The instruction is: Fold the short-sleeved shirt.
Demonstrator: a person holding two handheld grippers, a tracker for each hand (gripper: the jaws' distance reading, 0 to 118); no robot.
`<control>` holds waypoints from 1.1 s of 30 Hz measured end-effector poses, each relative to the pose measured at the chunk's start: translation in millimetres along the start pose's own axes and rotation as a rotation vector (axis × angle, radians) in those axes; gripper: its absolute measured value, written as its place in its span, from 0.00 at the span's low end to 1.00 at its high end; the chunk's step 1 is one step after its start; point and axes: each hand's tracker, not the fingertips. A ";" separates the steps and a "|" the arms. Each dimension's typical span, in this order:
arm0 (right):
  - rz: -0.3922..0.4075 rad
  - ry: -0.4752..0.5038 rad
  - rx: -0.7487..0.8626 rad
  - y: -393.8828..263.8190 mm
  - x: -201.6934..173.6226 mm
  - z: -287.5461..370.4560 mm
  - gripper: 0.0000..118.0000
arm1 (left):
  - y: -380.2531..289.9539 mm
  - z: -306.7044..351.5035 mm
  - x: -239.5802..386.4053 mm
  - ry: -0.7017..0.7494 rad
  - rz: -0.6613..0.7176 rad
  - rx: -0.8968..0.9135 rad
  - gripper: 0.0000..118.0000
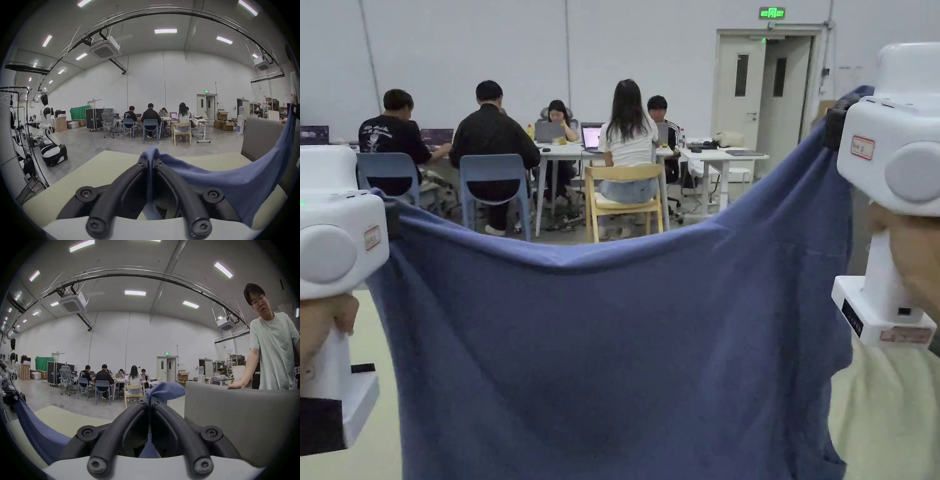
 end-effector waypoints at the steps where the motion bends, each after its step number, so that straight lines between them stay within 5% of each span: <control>1: -0.015 0.005 -0.006 -4.5 1.8 6.0 0.03 | -5.0 4.1 -2.0 -0.001 0.006 -0.004 0.02; 8: 0.011 0.027 -0.063 -35.2 14.4 71.2 0.03 | -44.6 61.2 -19.6 -0.029 -0.003 -0.072 0.02; 25: -0.078 0.112 -0.271 -145.2 67.5 335.7 0.03 | -190.8 299.3 -79.3 -0.072 0.060 -0.254 0.02; 33: -0.057 0.107 -0.495 -232.3 69.4 396.4 0.03 | -271.7 342.5 -85.7 -0.061 0.036 -0.402 0.02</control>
